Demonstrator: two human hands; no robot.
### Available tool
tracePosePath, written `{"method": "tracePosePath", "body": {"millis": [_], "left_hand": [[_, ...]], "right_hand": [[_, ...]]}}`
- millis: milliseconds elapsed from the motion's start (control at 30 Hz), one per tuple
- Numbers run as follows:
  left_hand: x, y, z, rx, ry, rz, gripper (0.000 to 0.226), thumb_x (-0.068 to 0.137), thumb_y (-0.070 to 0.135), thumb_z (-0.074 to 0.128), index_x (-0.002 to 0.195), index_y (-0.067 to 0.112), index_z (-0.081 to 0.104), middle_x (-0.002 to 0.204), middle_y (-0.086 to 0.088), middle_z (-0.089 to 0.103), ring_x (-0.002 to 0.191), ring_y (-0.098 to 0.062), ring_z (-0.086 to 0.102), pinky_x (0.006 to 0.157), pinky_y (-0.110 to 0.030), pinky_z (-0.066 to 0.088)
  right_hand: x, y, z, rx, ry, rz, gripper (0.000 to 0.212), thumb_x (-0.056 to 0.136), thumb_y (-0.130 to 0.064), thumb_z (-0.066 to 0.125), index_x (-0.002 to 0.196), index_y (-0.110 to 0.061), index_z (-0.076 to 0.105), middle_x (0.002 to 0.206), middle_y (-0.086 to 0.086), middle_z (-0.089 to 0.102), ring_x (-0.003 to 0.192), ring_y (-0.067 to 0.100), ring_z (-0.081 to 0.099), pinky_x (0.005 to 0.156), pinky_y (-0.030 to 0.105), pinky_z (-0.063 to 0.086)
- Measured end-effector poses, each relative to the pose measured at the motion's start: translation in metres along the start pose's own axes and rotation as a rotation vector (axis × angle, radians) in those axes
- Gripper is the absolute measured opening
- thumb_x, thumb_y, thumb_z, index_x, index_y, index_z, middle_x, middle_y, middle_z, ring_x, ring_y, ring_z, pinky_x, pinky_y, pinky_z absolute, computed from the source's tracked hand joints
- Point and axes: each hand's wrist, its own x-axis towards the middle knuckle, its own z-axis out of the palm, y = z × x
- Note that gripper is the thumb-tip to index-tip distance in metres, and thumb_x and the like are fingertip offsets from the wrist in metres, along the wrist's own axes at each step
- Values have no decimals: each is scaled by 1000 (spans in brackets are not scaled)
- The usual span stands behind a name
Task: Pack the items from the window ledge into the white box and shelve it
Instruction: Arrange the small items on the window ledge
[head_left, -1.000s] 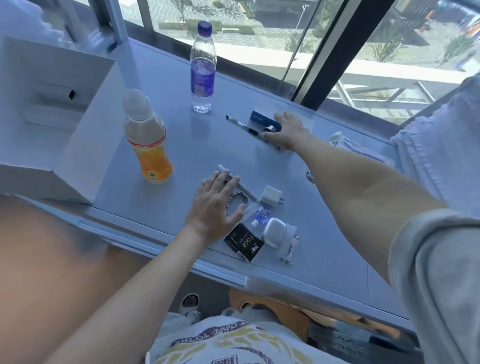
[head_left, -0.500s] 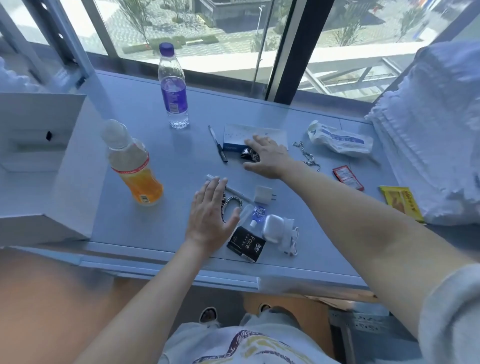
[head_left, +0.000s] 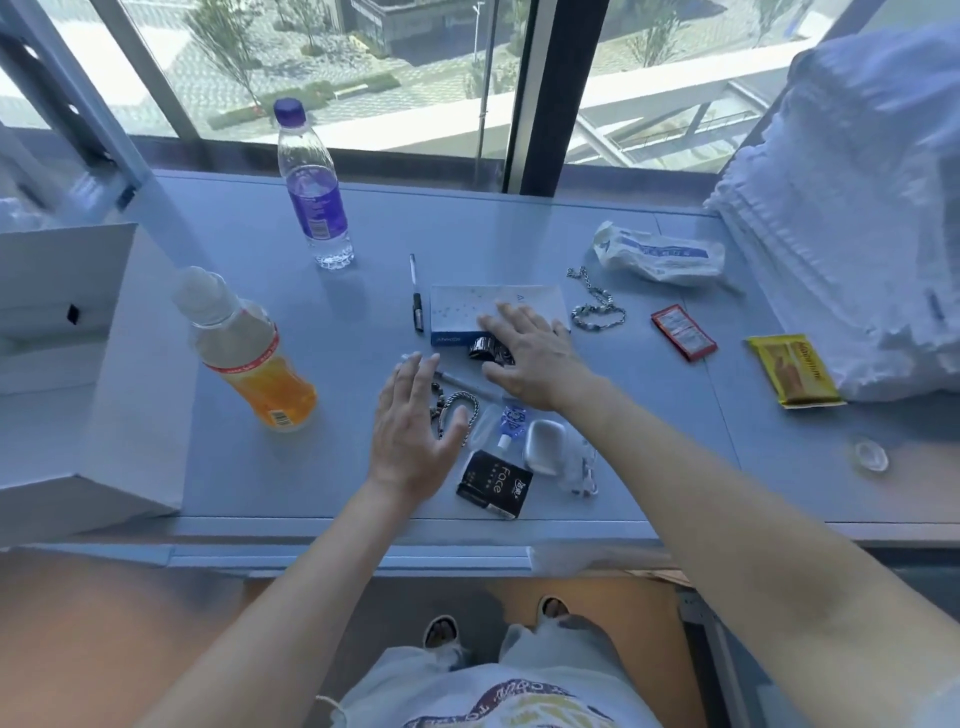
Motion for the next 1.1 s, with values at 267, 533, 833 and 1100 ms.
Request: {"method": "tracePosePath", "body": {"millis": [267,533,833,1100], "left_hand": [[87,-1,-16,96,-75,12,67,95,34,42,157,12,32,166,-15,27,154,-30,22,126,-44,17],[161,-26,-18,307,-212,29,44,98,3,46,142,2,53,148,-16,49,129,-44,48,111,-48,39],[142,-37,-34,303,-113,48,32,93,5,64,123,9,73,121,-20,62,116,-44,54,96,-50,50],[113,-36,-42,253,-65,17,17,89,15,76,105,14,80,108,-10,60,106,-36,54,84,-44,49]], "right_hand": [[-62,-8,0,168,314,65,70,95,-44,47,159,-21,34,168,5,25,155,28,23,124,57,20],[-95,13,-10,211,324,152,64,101,-34,53,160,-18,34,170,6,20,155,25,23,124,47,16],[-91,2,-10,237,293,146,63,101,-33,54,160,-18,34,171,5,19,156,24,21,125,47,15],[-74,-24,-4,255,256,82,63,102,-31,56,160,-18,35,170,7,20,155,24,23,126,45,15]]}}
